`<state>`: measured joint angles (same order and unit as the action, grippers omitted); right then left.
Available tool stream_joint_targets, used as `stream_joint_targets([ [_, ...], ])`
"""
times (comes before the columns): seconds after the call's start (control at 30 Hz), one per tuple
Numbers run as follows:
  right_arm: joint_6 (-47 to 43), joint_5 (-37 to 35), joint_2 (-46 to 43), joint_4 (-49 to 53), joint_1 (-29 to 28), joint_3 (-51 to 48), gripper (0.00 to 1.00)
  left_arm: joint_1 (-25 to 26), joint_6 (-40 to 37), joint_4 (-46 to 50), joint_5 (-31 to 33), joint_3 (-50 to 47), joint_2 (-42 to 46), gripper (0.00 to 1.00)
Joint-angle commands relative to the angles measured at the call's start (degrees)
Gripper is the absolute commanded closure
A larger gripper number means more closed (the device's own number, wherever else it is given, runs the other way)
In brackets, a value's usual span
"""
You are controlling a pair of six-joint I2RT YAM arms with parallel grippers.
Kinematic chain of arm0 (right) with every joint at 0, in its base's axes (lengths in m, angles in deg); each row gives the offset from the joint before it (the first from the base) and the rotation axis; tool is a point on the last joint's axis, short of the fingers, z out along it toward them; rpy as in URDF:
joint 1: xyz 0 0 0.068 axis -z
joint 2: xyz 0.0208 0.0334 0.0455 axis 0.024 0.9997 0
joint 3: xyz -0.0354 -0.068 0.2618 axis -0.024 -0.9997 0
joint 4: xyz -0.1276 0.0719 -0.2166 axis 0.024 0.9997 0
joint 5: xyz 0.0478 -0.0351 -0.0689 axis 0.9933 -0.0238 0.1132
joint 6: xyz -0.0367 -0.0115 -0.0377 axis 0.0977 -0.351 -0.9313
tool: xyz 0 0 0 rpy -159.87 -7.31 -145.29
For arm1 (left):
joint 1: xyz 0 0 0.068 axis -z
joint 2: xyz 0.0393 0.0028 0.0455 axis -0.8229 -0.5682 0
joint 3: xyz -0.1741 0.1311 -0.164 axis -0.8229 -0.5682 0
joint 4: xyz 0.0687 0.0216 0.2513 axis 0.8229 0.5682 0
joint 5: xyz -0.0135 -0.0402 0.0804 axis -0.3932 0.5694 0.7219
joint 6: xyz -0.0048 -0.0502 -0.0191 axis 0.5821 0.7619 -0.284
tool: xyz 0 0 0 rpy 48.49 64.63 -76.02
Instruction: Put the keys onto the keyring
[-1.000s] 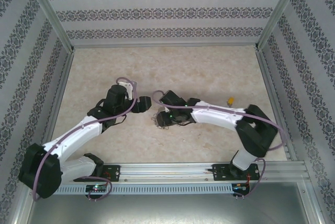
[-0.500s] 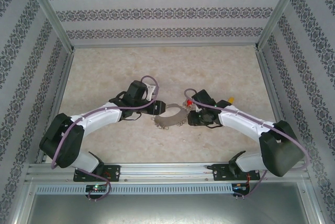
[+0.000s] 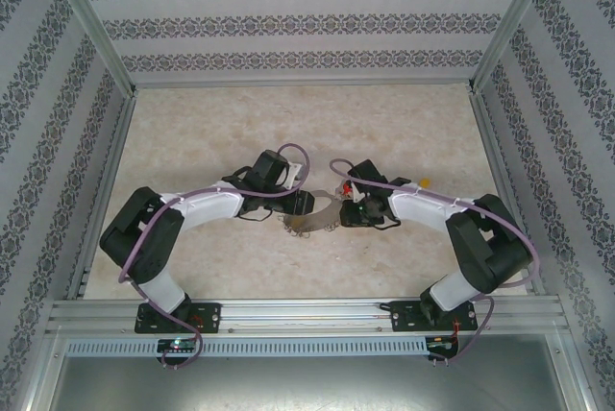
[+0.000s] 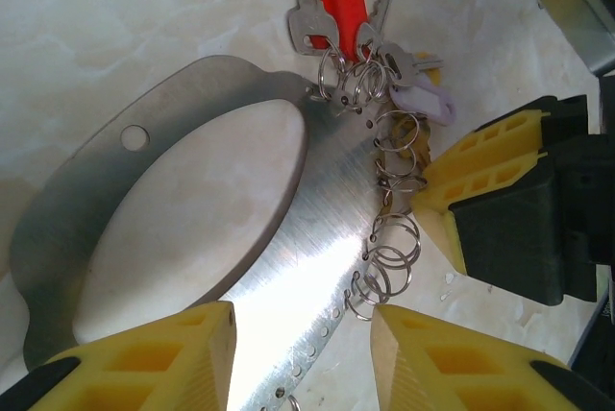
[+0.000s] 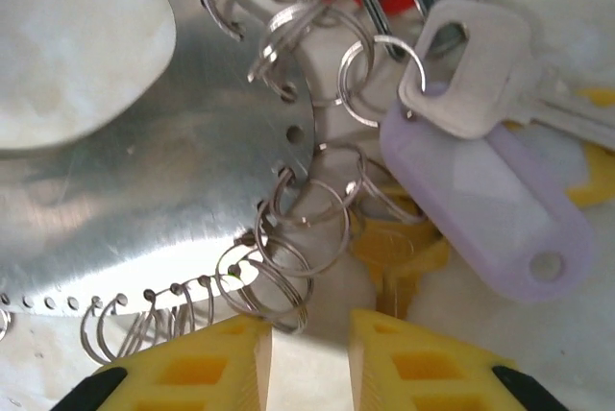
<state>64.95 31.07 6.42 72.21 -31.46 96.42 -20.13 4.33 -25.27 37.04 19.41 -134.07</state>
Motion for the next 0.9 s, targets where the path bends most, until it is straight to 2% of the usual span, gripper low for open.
stream_joint_targets([
  [0.0, -1.1, 1.6, 1.0, -1.9, 0.9, 1.7, 0.7, 0.7, 0.0, -0.2, -1.3, 1.3, -1.2, 0.59],
  [0.4, 0.0, 4.9, 2.7, -5.7, 1.3, 0.3, 0.73, 0.6, 1.2, -1.6, -1.3, 0.0, -1.8, 0.63],
  [0.63, 0.4, 3.7, 0.8, -5.5, 0.2, -0.9, 0.79, 0.6, 1.8, -2.3, -1.2, -0.4, -1.9, 0.64],
  [0.87, 0.5, 2.5, -0.5, -4.1, -0.4, -2.0, 0.78, 0.6, 1.9, -2.7, -1.2, -1.0, -1.3, 0.65],
])
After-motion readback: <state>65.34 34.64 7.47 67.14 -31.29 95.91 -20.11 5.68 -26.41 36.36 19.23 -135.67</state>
